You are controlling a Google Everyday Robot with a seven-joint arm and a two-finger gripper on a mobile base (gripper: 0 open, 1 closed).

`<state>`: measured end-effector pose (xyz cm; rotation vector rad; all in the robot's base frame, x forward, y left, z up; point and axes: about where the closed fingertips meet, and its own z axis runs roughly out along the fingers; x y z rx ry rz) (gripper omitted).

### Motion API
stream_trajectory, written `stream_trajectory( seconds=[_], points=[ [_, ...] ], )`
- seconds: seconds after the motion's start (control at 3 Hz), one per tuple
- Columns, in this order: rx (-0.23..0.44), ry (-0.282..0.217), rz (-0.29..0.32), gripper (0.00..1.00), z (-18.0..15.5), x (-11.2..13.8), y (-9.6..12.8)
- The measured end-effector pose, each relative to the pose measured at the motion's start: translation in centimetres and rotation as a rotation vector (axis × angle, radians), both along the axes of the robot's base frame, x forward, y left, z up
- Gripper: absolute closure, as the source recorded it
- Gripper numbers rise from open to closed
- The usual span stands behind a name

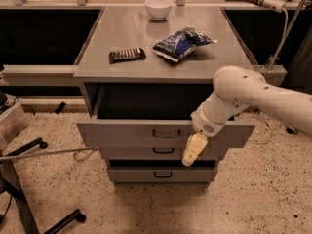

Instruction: Open top drawer

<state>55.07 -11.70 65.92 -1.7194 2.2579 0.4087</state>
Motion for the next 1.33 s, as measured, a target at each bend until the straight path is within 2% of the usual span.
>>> stream_trajectory(
  seconds=[0.33,1.0,1.33],
  points=[
    [0.007,0.019,-0.020,0.00,0.32,-1.22,-0.49],
    [0.015,0.023,-0.003,0.00,0.13,-0.99,-0.27],
    [0.023,0.038,-0.003,0.00,0.39,-1.69,-0.55]
  ],
)
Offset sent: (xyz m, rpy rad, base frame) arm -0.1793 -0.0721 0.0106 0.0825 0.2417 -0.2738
